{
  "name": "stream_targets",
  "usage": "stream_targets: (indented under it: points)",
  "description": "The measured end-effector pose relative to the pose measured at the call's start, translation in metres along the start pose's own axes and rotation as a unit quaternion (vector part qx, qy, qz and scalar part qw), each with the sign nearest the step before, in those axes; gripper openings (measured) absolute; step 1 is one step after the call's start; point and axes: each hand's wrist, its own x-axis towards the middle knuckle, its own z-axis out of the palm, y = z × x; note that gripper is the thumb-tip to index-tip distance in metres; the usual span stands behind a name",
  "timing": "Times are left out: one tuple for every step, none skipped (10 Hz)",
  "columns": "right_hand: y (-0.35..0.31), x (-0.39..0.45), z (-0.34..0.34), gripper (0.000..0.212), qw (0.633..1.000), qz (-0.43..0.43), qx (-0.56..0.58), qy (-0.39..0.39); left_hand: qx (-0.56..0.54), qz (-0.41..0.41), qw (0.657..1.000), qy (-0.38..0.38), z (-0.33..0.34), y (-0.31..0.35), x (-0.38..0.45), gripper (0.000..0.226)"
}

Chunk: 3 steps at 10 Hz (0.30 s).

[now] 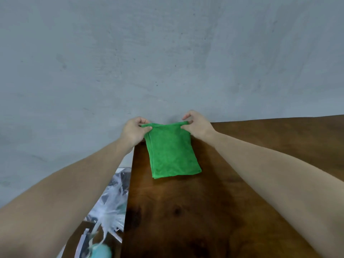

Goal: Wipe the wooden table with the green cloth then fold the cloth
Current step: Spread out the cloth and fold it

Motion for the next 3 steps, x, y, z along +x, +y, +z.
stream_targets:
  points:
    - [0.005,0.014,0.009,0.019,0.997,-0.025,-0.060,0.033,0.035,0.026,0.999,0.024,0.006,-0.009,0.020,0.011]
    - [0.017,0.021,0.016,0.020,0.992,-0.029,-0.118,0.034,0.073,0.046,0.996,0.028,0.014,-0.021,0.034,0.015]
    - [0.023,0.013,0.009,0.021,0.995,-0.028,-0.082,0.051,0.049,0.069,0.996,0.037,0.014,-0.024,0.032,0.022]
